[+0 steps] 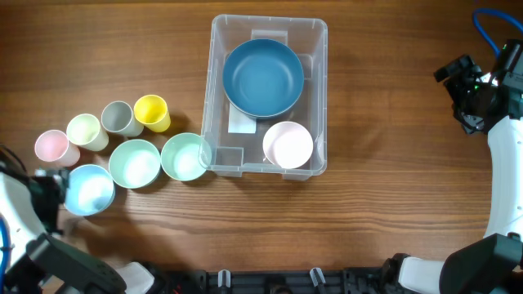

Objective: Pack container
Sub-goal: 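Move the left gripper to the light blue bowl and grasp its rim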

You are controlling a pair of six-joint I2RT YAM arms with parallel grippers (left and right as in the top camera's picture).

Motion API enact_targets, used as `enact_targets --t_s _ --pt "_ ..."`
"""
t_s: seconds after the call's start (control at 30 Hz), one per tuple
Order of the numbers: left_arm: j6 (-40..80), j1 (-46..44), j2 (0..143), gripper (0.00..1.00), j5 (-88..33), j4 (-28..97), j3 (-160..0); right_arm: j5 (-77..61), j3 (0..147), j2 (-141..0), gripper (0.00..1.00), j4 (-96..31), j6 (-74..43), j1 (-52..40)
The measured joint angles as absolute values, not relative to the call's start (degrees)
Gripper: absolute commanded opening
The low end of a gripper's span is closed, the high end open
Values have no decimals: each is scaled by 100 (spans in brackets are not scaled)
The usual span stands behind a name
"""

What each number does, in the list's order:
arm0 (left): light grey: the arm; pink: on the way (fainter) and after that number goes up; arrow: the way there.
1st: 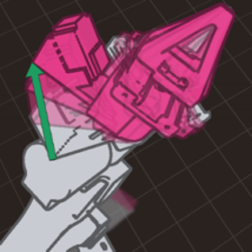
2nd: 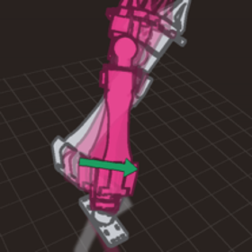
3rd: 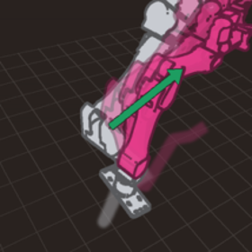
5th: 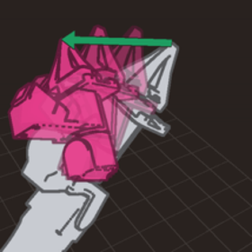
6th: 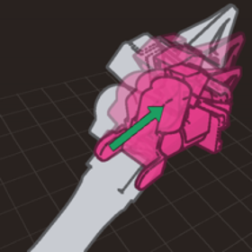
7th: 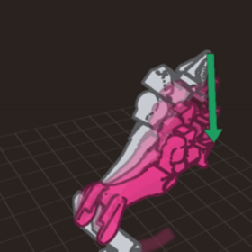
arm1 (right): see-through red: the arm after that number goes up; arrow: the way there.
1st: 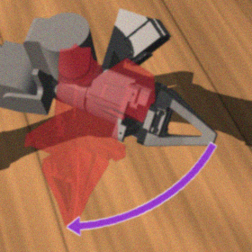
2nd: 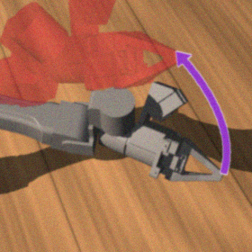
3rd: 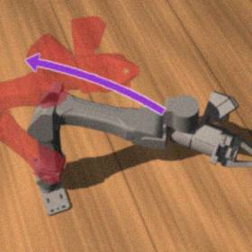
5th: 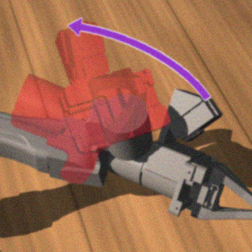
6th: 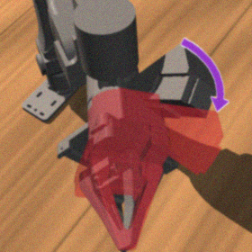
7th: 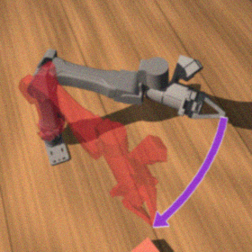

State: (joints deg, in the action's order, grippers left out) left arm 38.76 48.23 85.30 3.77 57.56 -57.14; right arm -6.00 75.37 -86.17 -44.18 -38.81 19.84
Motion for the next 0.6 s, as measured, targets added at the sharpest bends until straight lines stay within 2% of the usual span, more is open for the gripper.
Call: enact_targets --t_s 0.1,0.3,0.33,0.37,0.6 --pt "3909 4829 8530 75 211 5155 -5054 -600 7537 -8617 100 -4418 -3881 1984" --pt "3968 4829 8530 19 115 4624 -4438 -600 7537 -8617 100 -4421 -3881 1984" --pt "3962 4829 8530 6 113 4615 -4425 -600 7537 -8617 100 -4416 -3881 1984" --pt "3975 4829 8530 4 99 4613 -4423 -600 7537 -8617 100 -4418 -3881 1984" --pt "3953 4829 8392 4 5 4838 -4447 -600 7537 -8617 100 -4418 -3881 1984"
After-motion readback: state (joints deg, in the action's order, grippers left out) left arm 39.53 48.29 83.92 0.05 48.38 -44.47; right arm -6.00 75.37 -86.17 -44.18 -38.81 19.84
